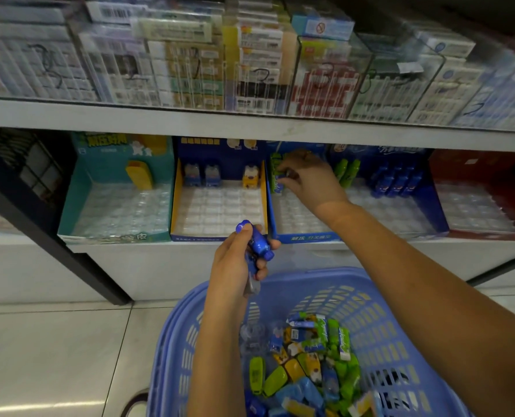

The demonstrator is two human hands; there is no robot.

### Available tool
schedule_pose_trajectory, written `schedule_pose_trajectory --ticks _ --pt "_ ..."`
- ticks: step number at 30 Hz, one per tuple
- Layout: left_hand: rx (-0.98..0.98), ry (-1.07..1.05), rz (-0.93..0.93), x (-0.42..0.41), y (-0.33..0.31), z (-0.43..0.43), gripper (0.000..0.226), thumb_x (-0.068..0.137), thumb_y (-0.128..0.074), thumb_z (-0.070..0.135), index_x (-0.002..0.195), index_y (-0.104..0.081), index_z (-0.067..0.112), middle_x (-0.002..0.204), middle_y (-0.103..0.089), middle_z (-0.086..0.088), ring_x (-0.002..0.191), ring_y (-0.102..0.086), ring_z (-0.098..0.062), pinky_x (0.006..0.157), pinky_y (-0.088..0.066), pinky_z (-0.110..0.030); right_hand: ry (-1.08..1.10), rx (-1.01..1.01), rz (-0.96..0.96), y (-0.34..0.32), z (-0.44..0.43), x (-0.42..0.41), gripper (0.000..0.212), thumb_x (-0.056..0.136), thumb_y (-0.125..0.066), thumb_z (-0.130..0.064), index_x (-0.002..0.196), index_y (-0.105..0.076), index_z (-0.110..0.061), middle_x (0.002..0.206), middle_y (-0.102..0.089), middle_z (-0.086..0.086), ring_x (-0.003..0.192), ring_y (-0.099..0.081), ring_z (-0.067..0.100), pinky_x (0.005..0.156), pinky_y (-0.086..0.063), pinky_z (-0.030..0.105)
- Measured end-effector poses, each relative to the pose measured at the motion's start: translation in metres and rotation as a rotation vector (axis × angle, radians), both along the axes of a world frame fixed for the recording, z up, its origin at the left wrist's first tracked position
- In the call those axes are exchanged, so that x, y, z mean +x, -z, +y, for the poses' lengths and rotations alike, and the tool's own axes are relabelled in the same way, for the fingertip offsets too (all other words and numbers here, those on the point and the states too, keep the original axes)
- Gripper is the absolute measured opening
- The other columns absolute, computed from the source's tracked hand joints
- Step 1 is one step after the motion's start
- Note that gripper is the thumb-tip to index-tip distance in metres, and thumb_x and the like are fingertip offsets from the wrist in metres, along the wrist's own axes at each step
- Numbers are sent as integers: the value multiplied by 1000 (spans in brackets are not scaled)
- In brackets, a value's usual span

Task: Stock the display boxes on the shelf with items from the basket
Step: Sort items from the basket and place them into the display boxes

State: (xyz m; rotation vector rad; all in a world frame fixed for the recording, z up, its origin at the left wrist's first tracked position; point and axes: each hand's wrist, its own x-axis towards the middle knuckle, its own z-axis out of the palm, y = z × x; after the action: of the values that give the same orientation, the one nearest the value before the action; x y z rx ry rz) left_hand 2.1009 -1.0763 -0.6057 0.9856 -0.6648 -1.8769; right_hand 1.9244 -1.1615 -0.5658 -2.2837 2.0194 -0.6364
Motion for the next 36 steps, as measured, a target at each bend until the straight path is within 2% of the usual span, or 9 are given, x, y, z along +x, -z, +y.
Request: schedule_pose_trajectory --ticks 8,13,16,18,22,25,29,32,36 --pt "-33 73 54 0 -4 3 24 99 -41 19 101 -61 8 79 -71 -9 48 -44 -8 39 -35 -18 21 -83 -70 3 5 -3 19 85 -68 -17 94 -74 -1 112 -58 17 105 -54 32 88 -44 37" --pt "-155 137 -84 -3 0 12 20 93 -56 16 110 -66 13 89 -72 -5 55 -45 -6 47 -40 -18 68 61 9 -7 3 0 23 92 -58 -17 106 -69 -3 118 -55 12 107 -54 27 88 -46 35" --pt "-238 135 -302 -11 -2 19 25 88 -64 21 113 -67 20 81 -67 0 55 -47 -5 51 -41 -20 67 222 89 -14 13 1 35 96 -49 -20 129 -55 -10 136 -44 13 123 -46 29 100 -42 35" --pt "-293 82 -454 -18 -5 22 24 84 -70 23 108 -67 24 77 -62 3 59 -53 -4 54 -43 -18 60 236 -71 -16 31 0 38 97 -49 -20 135 -49 -15 141 -43 15 123 -48 27 99 -43 32" --pt "-501 -7 -785 -28 -7 31 27 77 -78 24 102 -66 23 84 -61 13 69 -54 5 59 -41 -6 30 291 -734 -18 87 -7 5 87 -65 -28 92 -64 -29 94 -68 6 62 -62 6 59 -53 21" --pt "-642 33 -906 -36 -12 36 29 75 -80 23 98 -63 26 93 -60 11 73 -52 8 65 -40 -2 -62 398 -749 -13 120 -19 12 78 -75 -29 89 -71 -26 84 -70 2 68 -66 8 65 -55 19" --pt "-671 86 -757 -41 -16 40 26 70 -83 26 86 -63 30 75 -59 17 61 -47 2 59 -40 -9 -48 426 -946 -14 142 -42 23 70 -78 -23 89 -72 -12 78 -72 7 72 -69 17 69 -56 22" --pt "-612 140 -588 -47 -19 43 23 71 -82 23 87 -66 29 57 -55 20 50 -41 1 50 -36 -9 -81 505 -994 -17 152 -57 33 67 -75 -26 96 -68 -12 79 -73 4 72 -68 10 67 -52 15" --pt "-508 161 -455 -62 -19 46 24 75 -77 21 89 -69 39 71 -69 19 52 -46 0 52 -40 -10 -125 529 -949 -19 158 -70 37 72 -74 -28 106 -62 -19 88 -74 9 82 -70 16 73 -53 19"
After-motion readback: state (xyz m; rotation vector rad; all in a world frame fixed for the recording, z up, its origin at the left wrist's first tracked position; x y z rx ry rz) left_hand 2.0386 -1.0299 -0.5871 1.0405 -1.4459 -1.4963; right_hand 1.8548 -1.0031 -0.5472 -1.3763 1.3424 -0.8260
